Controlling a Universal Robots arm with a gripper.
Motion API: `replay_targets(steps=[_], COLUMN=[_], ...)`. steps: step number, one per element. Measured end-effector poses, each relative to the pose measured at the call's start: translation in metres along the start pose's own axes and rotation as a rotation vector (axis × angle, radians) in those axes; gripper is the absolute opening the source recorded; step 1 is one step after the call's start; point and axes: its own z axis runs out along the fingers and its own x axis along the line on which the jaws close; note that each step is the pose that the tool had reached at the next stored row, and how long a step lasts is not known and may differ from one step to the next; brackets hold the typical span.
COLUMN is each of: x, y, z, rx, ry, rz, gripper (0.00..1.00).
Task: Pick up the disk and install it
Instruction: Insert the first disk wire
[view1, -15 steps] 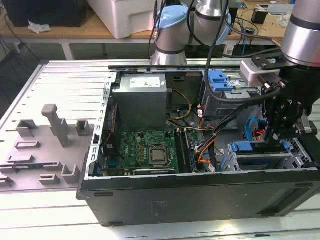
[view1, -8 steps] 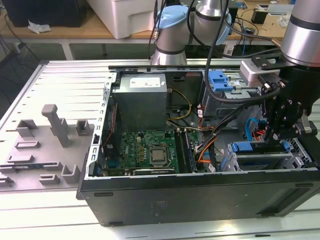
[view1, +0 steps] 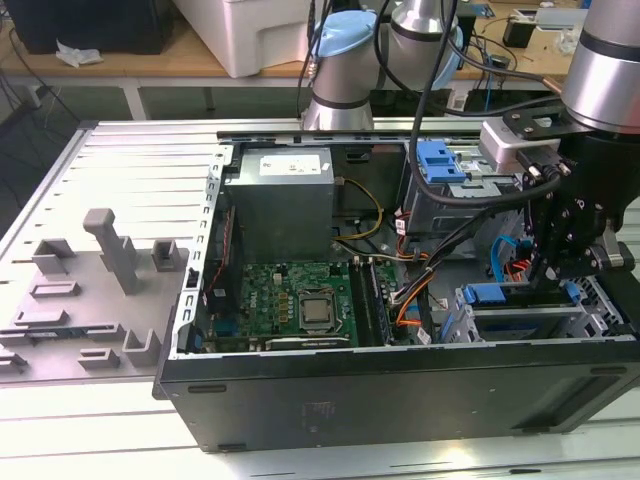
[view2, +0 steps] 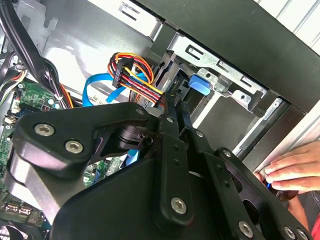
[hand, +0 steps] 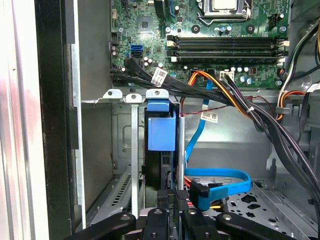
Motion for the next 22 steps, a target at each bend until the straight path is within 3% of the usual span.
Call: replay_targets(steps=[9, 11, 12, 13, 18, 22], x=[-0.0001, -0.0001, 0.0000, 0.0000, 0.0000, -0.0002], y=[0.0002, 0.0001, 0.0001, 0.0001, 0.0000, -0.0006], z=[0.0009, 0.0007, 0.0004, 0.0004, 0.0000, -0.0084], rx=[-0.0003, 0.0000, -0.0001, -0.0001, -0.0001, 0.0006], ry=[-0.0016, -0.0009, -0.0002, -0.0001, 0.0001, 0.0044], rz=[0.000, 0.000, 0.000, 0.000, 0.000, -0.001], gripper=[0.18, 0.30, 0.30, 0.42, 0.48, 0.48])
